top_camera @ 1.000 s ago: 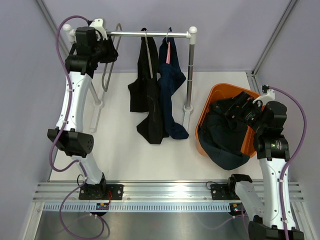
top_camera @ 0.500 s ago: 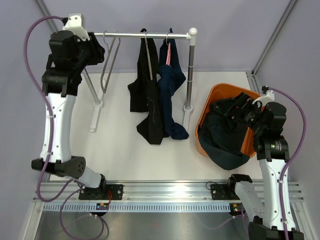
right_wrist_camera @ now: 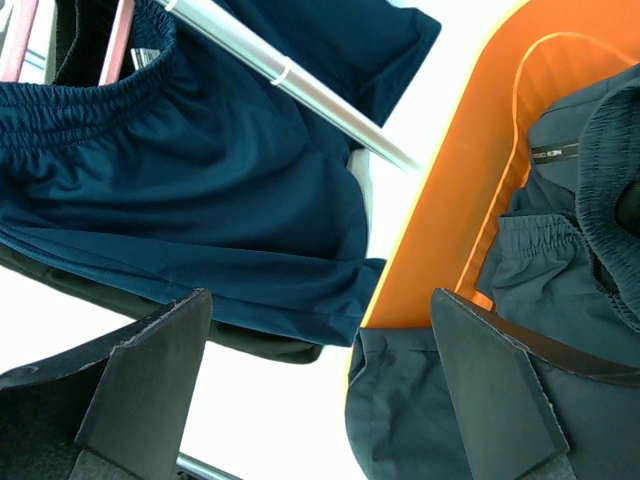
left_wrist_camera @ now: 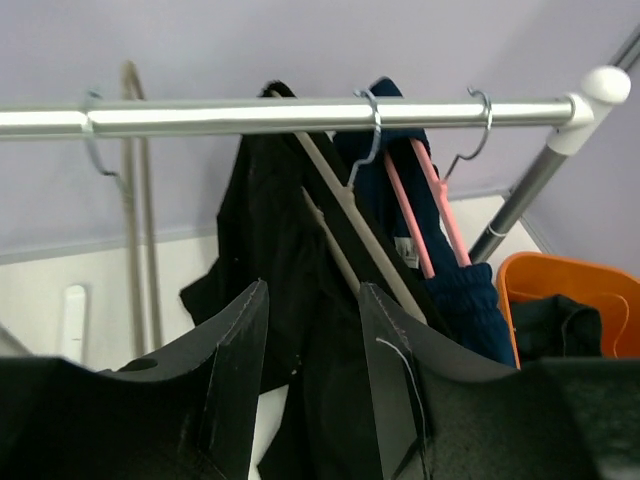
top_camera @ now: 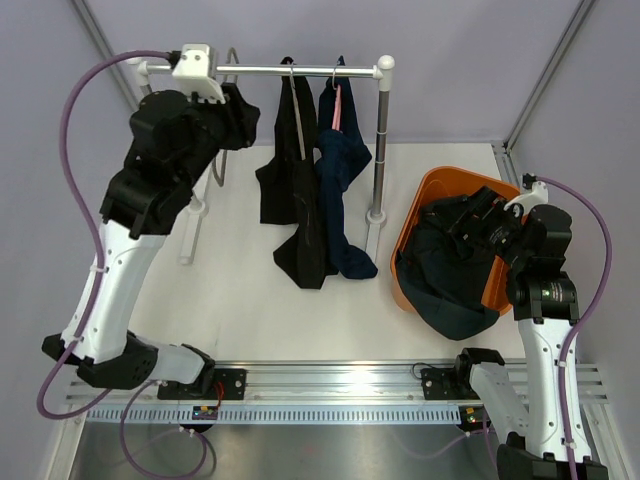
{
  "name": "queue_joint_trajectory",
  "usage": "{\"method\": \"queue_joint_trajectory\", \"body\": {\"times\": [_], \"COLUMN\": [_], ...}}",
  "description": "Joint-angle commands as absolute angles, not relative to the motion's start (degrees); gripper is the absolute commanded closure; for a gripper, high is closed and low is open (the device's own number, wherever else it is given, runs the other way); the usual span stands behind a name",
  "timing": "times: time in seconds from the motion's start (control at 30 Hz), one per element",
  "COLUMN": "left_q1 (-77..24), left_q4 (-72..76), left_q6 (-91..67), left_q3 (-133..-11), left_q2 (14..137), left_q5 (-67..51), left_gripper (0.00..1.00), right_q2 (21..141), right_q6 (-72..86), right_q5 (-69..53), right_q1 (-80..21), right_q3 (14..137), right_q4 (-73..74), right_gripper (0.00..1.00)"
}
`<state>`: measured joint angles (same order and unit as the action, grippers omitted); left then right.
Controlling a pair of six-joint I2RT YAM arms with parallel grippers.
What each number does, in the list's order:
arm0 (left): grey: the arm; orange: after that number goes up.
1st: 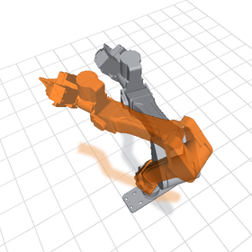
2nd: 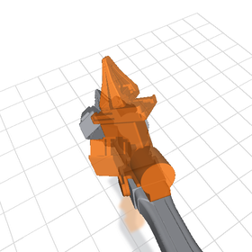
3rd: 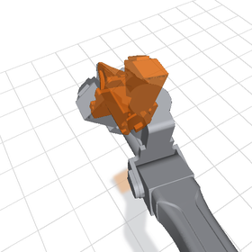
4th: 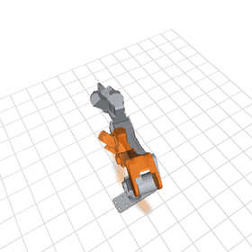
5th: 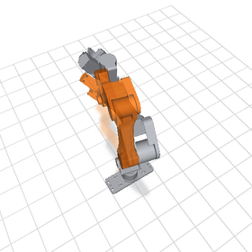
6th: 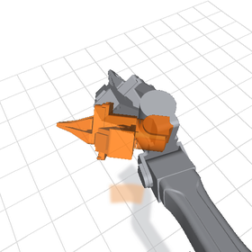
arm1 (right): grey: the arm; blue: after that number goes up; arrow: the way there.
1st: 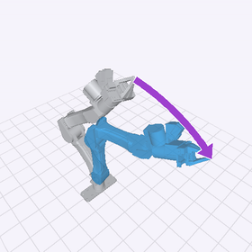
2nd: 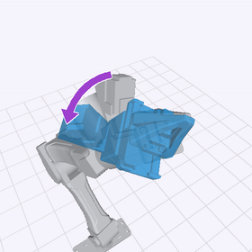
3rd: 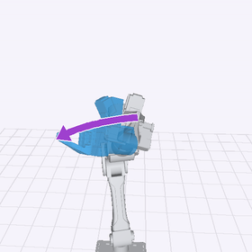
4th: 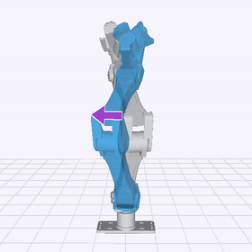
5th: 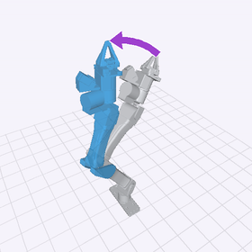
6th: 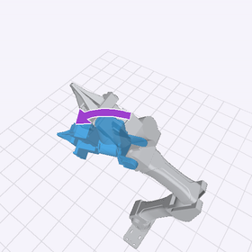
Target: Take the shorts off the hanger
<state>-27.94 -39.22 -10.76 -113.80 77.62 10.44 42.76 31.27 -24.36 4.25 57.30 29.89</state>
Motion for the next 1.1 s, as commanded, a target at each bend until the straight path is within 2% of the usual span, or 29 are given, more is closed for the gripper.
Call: {"method": "queue_joint_trajectory", "body": {"times": [0.0, 0.23, 0.87, 1.07], "left_q1": [-31.9, -36.7, -37.5, -37.5], "left_q4": [-33.6, -28.4, -27.7, -26.3], "left_q6": [-12.4, -11.9, -9.8, -9.7], "left_q3": [-112.7, -112.9, -124.5, -124.5], "left_q2": [80.4, 86.8, 102.1, 105.2], "left_q5": [15.9, 22.6, 30.8, 33.3], "left_gripper": [0.55, 0.55, 0.53, 0.53], "right_q2": [41.6, 41.8, 40.9, 40.5], "right_q6": [30.2, 29.8, 29.9, 29.8], "right_q5": [-23.1, -23.6, -25.3, -25.8], "right_q1": [3.9, 3.8, 3.3, 3.0], "right_q3": [57.3, 57.7, 56.9, 56.1], "right_q4": [31.0, 32.3, 33.1, 32.7], "right_gripper": [0.01, 0.00, 0.01, 0.01]}}
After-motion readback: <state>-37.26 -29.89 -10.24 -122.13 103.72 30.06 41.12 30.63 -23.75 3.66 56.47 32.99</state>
